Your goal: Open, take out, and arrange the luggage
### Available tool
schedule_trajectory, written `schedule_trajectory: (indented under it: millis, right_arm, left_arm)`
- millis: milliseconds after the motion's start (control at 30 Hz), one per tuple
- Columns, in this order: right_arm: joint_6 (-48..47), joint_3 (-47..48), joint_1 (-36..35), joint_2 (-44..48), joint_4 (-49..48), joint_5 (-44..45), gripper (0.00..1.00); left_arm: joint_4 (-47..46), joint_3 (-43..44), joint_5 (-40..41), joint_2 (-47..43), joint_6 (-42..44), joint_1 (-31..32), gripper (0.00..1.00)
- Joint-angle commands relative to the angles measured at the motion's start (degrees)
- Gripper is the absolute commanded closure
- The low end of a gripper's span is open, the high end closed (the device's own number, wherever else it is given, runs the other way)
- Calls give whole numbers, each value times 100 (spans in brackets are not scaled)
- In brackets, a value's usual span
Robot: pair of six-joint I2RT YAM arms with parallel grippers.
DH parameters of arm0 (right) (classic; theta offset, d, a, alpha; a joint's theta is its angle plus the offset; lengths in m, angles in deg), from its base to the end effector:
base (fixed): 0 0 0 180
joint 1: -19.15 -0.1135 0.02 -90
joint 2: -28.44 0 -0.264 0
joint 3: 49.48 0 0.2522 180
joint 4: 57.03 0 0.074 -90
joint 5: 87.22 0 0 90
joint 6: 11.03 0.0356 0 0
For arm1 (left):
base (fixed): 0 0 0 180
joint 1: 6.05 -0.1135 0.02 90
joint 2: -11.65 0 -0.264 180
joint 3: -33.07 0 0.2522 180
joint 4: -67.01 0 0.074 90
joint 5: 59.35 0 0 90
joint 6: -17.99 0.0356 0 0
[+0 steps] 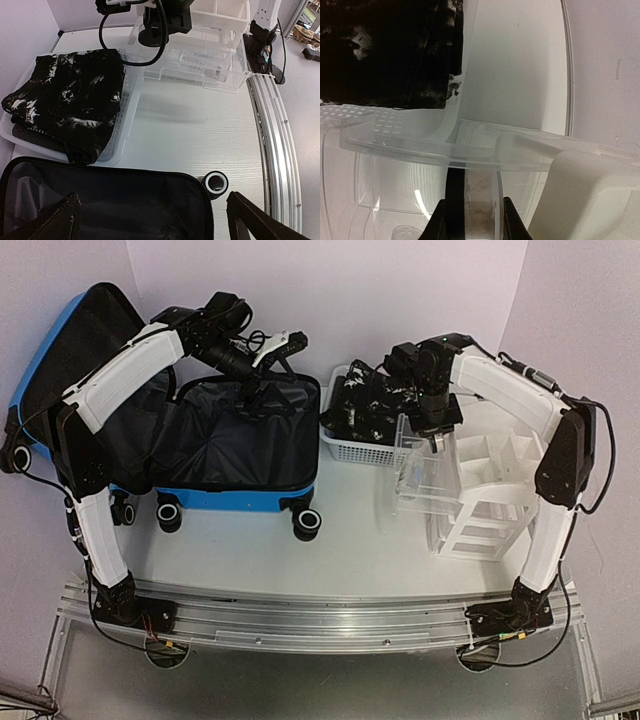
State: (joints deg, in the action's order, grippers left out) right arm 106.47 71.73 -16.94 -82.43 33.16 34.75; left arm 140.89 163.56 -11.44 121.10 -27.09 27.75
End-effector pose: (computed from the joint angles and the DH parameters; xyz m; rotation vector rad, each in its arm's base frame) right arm 0.3186 0.2089 0.3029 -0.1314 2.6504 -0.5218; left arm 0.3224 -0.2445 0.3730 1.6997 1.6000 -0.8111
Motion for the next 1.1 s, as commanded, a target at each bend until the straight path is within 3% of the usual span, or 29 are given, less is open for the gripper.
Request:
schedule_trajectory:
  millis: [0,233,600,833,967,1067]
  right_arm:
    - [-253,133,21,-433,1505,87,83]
    - [-278,528,22,-659,1473,-304,57]
    - [-256,1315,22,-368,1440,-784,49]
    - [-297,1513,12,30,1261,-1545,50]
    - [-530,995,-219,456,155,-2435,62]
    - [-813,836,-594,492,-311,-2506,72]
  left_arm:
    - [40,10,-88,-320,-39,21,0]
    - [39,-18,-80,-319,-37,19,0]
    - [62,-27,-47,-328,-4,21,0]
    - [62,-4,-63,-310,3,25,0]
    - [63,14,-56,-301,-1,21,0]
    - [73,13,-30,-306,-2,21,0]
